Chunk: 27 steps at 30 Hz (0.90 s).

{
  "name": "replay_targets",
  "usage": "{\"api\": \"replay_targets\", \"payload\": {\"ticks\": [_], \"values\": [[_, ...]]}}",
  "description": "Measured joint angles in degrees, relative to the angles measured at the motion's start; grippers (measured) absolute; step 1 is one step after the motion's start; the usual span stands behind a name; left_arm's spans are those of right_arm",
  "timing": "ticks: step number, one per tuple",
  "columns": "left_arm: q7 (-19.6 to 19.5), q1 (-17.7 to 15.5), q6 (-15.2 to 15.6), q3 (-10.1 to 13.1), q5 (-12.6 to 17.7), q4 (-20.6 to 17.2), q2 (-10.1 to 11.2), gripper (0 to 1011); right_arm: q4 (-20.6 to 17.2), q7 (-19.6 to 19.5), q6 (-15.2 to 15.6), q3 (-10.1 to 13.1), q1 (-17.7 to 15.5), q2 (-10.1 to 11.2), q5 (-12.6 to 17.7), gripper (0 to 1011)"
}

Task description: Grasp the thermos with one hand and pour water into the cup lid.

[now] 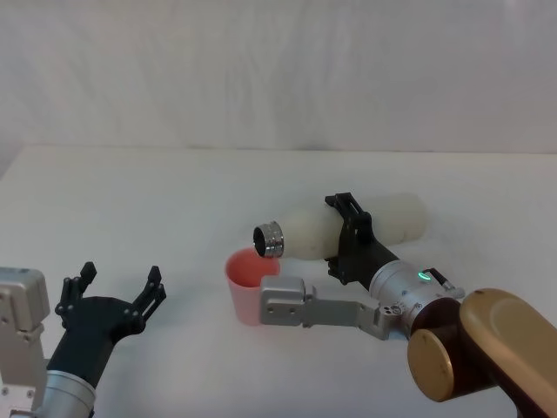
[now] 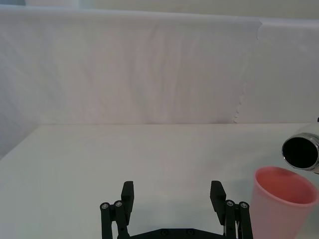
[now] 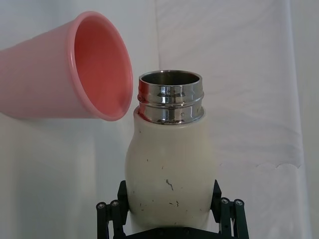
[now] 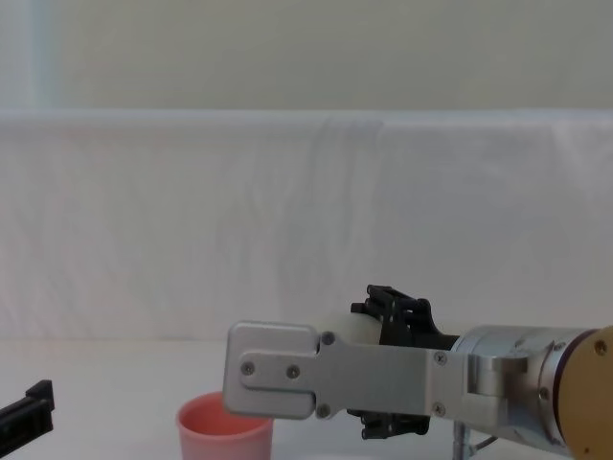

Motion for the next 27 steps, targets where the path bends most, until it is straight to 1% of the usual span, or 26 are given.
{"api": "replay_targets", "payload": {"ticks": [27], "values": [[0.0, 0.0, 0.0, 0.0, 0.0, 0.0, 0.0, 1001, -0.33, 0.36, 0.36, -0.41, 0.06, 0.21, -1.82, 957]]}}
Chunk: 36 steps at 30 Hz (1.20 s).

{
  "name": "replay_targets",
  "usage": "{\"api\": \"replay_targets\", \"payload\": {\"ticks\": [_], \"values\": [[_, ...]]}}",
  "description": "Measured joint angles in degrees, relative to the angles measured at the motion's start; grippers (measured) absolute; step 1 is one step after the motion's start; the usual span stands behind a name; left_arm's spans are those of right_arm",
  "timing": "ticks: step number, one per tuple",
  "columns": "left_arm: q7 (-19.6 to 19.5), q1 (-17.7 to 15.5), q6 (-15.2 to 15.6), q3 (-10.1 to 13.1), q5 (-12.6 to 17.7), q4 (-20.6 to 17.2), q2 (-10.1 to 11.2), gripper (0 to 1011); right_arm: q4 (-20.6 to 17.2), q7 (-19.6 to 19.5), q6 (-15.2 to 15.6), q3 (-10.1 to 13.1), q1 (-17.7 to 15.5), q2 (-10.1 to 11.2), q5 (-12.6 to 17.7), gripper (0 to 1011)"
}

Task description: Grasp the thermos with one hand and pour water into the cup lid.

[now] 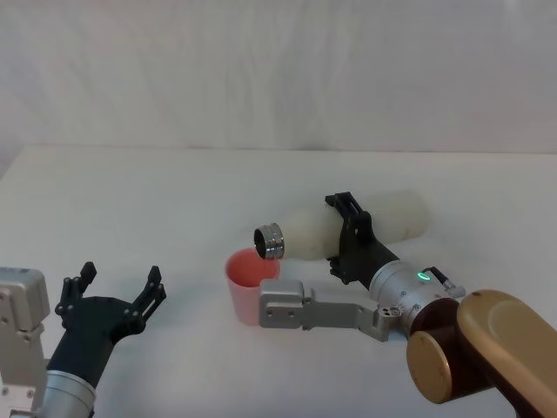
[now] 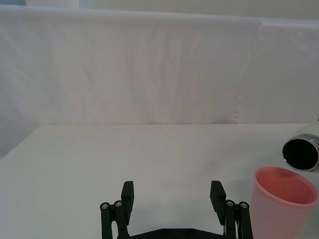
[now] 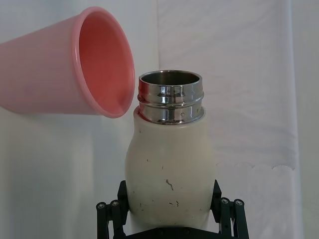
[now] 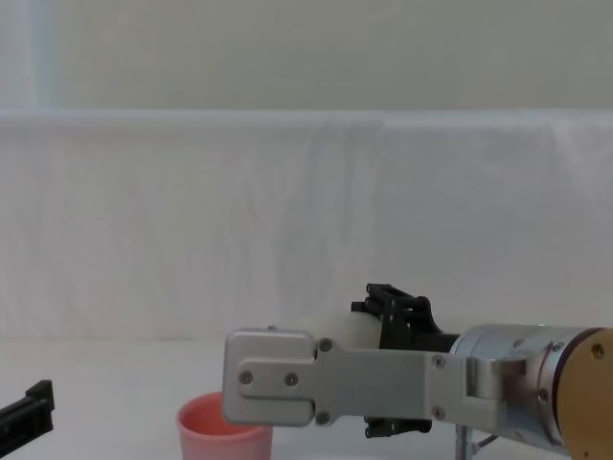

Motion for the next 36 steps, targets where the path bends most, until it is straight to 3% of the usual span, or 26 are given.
{"api": "replay_targets", "payload": {"ticks": [36], "values": [[0.0, 0.0, 0.0, 0.0, 0.0, 0.0, 0.0, 1001, 0.22, 0.86, 0.33, -1.08, 1.22, 0.2, -2.58, 957]]}}
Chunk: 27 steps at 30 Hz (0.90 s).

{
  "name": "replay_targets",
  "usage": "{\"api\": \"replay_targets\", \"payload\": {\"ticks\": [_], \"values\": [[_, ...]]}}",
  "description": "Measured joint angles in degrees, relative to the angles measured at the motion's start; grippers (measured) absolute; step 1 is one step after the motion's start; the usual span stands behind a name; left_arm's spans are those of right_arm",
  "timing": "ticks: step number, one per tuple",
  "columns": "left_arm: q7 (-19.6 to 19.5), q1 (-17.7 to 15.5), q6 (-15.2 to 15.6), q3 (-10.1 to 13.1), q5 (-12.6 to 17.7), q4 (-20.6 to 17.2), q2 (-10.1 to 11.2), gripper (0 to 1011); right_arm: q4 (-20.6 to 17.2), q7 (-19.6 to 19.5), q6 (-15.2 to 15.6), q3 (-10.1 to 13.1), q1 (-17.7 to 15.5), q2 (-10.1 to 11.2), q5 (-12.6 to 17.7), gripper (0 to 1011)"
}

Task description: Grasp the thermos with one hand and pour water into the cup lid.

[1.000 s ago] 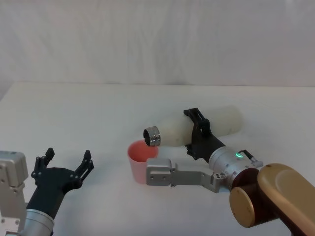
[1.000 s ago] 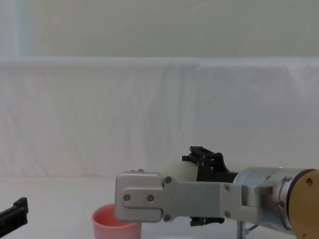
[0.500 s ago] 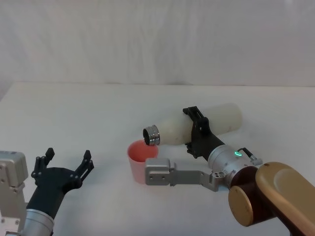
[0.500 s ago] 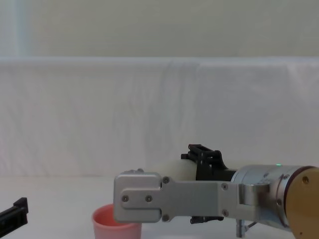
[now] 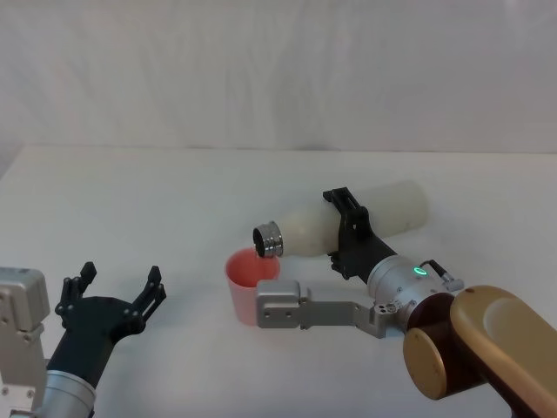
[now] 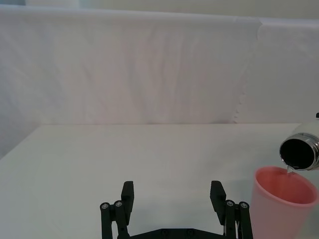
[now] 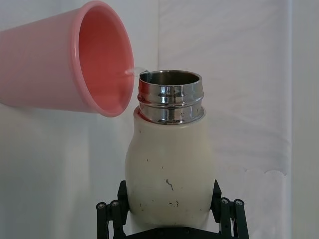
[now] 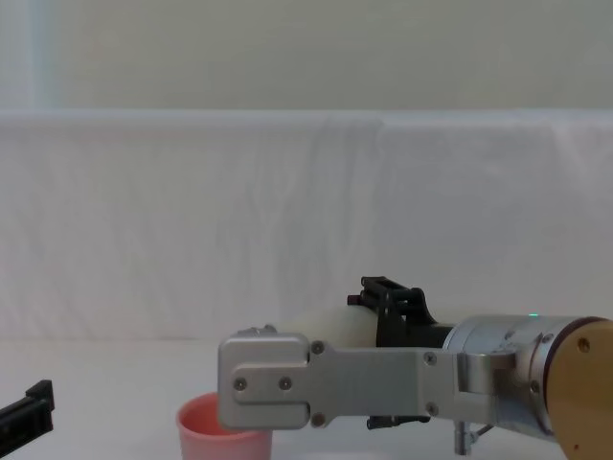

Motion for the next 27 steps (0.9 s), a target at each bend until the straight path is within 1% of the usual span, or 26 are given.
{"api": "replay_targets", "payload": {"ticks": [27], "values": [[0.0, 0.0, 0.0, 0.0, 0.0, 0.0, 0.0, 1001, -0.08, 0.44, 0.1, -0.27, 0.24, 0.23, -0.7, 957]]}}
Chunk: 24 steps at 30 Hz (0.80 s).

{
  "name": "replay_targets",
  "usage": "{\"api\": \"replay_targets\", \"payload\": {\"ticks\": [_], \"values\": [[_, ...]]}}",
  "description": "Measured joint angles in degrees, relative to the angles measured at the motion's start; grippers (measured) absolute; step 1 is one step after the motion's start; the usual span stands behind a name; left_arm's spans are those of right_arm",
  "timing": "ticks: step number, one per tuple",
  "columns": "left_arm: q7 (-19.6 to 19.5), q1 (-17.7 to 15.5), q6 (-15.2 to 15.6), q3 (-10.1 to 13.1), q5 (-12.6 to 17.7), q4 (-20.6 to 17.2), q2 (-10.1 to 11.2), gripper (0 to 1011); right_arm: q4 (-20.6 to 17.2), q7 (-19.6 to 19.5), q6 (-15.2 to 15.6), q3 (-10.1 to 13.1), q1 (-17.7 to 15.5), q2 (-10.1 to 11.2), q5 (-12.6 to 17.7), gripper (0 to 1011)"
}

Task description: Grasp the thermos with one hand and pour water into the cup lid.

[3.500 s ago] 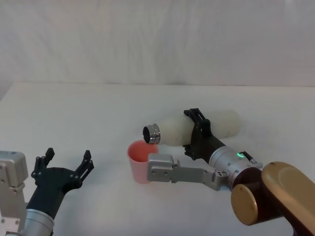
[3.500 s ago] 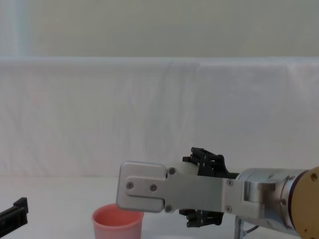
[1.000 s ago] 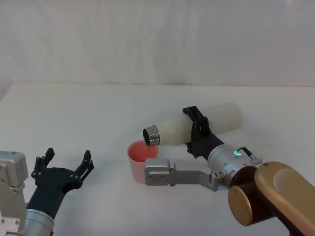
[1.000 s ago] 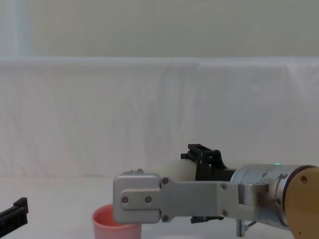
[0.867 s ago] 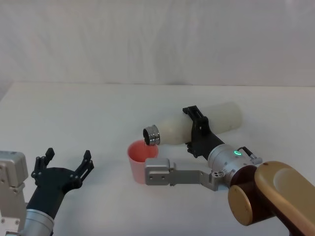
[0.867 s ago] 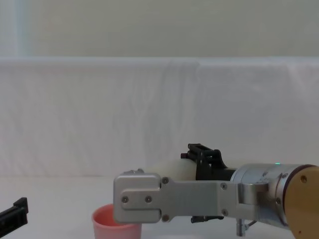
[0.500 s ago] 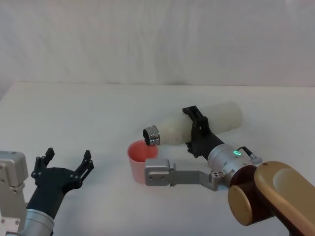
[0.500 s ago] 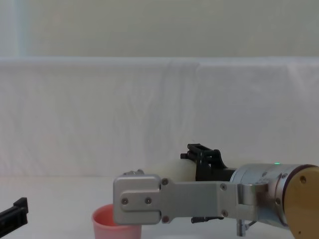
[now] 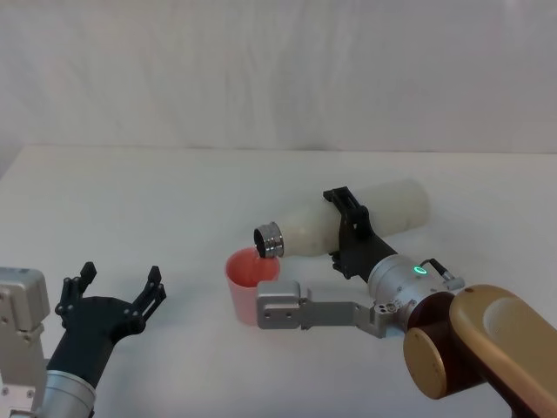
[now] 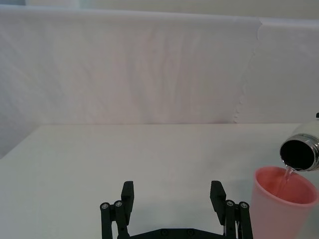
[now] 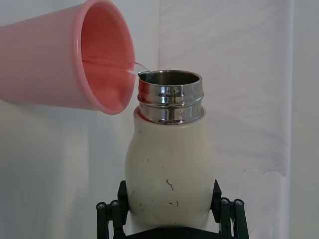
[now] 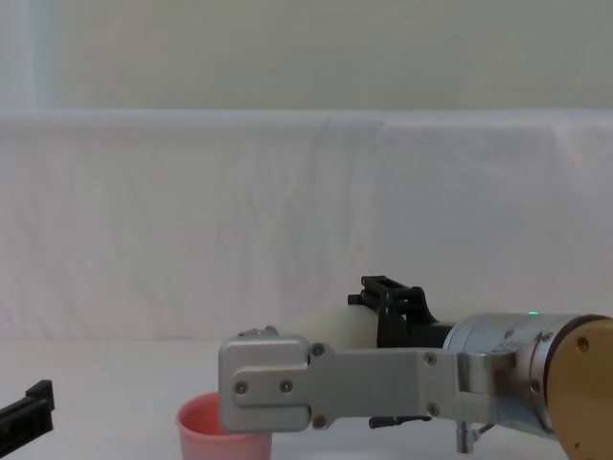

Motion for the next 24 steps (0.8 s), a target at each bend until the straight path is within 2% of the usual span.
{"api": "replay_targets", "payload": {"ticks": [24], "values": [[0.0, 0.0, 0.0, 0.0, 0.0, 0.0, 0.0, 1001, -0.24, 0.5, 0.28, -0.49, 0.4, 0.1, -0.96, 957]]}}
